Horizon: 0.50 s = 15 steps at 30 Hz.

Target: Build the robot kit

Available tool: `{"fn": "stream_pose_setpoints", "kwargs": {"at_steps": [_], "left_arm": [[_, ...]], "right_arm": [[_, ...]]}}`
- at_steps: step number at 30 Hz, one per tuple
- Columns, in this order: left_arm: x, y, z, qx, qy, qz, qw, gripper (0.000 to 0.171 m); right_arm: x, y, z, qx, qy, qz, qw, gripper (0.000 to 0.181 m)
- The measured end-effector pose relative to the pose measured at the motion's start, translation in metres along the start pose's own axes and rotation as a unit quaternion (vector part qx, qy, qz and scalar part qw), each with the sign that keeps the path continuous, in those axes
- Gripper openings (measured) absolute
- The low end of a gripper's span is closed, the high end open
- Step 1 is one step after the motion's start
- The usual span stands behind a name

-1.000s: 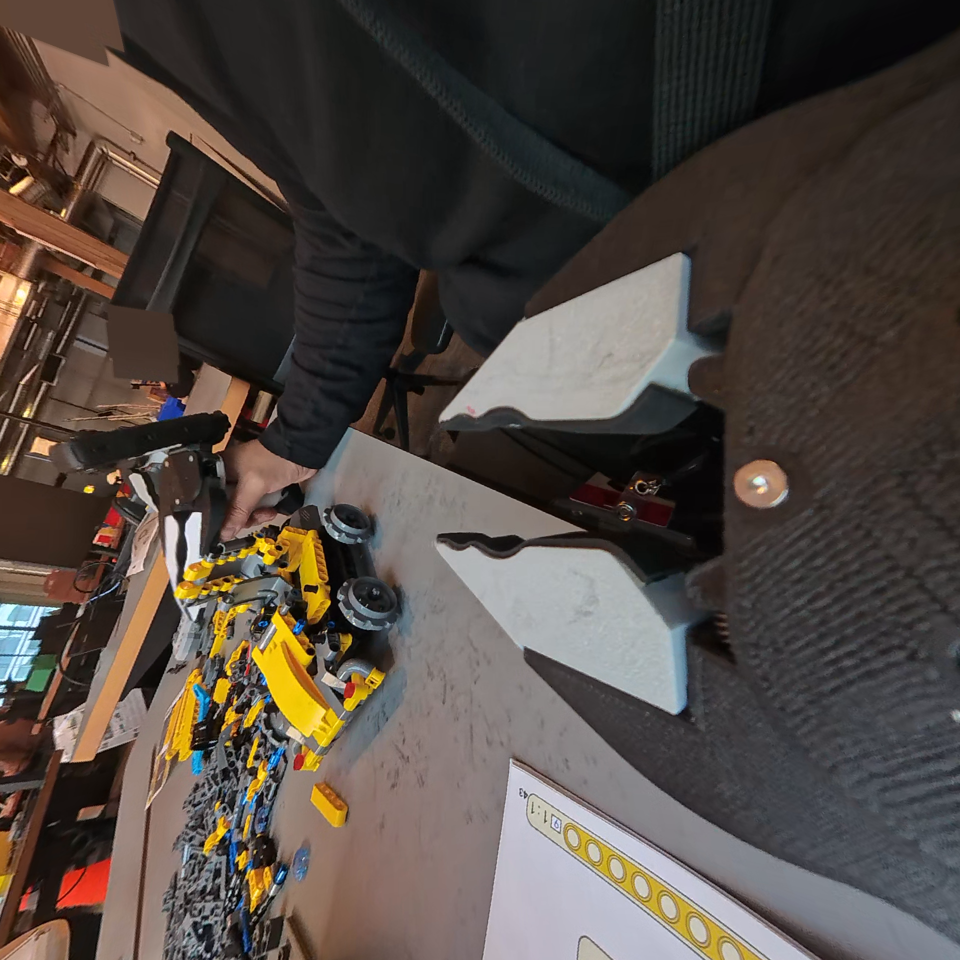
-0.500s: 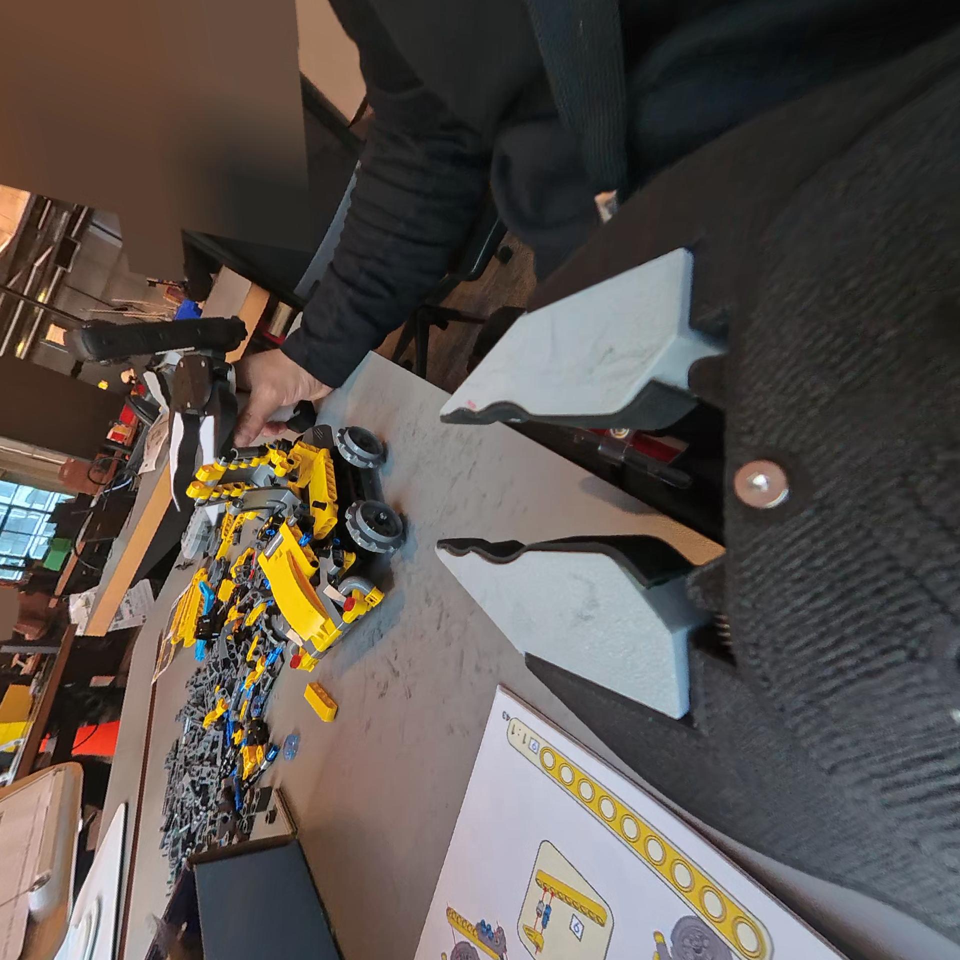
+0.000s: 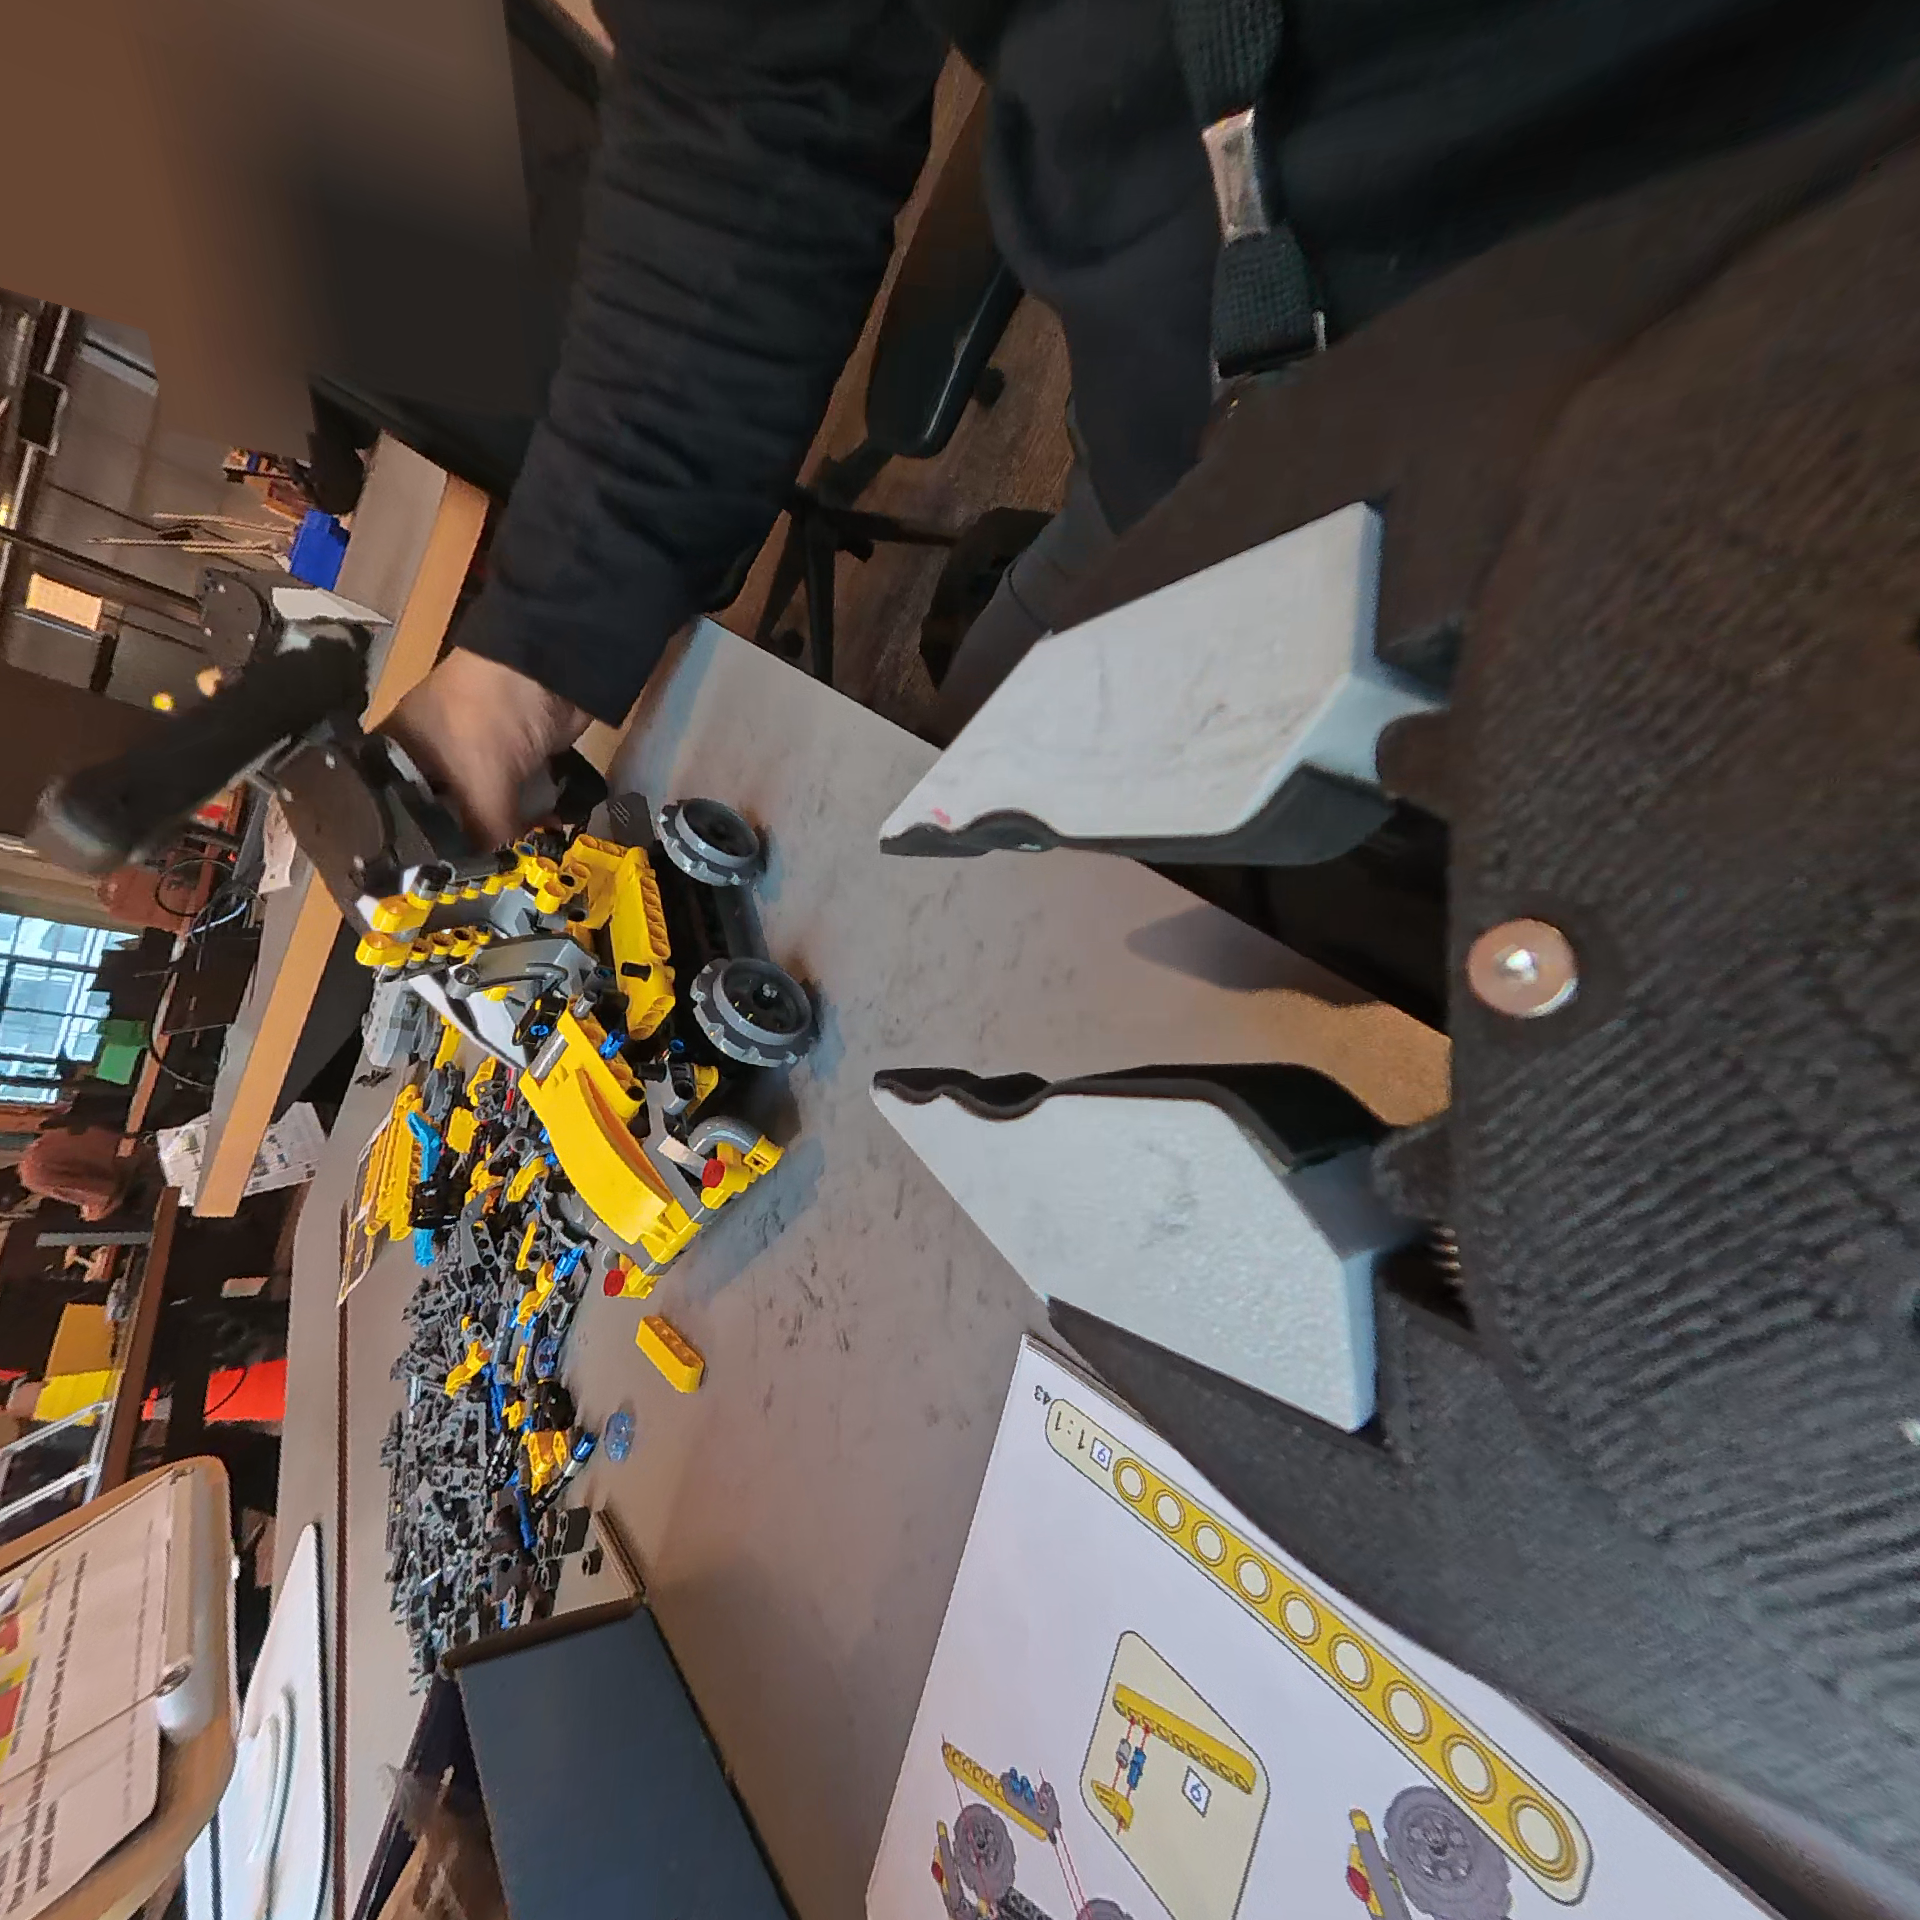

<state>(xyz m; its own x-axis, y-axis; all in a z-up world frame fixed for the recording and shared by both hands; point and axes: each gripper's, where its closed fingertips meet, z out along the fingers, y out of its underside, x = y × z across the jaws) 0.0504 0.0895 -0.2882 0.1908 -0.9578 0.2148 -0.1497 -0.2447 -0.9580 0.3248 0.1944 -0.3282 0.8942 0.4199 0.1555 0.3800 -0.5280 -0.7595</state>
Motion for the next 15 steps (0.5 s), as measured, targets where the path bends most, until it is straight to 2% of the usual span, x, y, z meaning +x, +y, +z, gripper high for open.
{"fn": "stream_pose_setpoints", "kwargs": {"at_steps": [6,15], "left_arm": [[0.001,0.001,-0.002,0.004,0.014,-0.002,1.000,0.036],[0.001,0.002,-0.004,0.002,0.033,-0.017,0.999,0.035]], "right_arm": [[0.004,0.006,0.015,-0.072,-0.010,0.019,0.997,0.011],[0.003,0.003,0.022,-0.096,-0.051,0.014,0.994,0.010]]}}
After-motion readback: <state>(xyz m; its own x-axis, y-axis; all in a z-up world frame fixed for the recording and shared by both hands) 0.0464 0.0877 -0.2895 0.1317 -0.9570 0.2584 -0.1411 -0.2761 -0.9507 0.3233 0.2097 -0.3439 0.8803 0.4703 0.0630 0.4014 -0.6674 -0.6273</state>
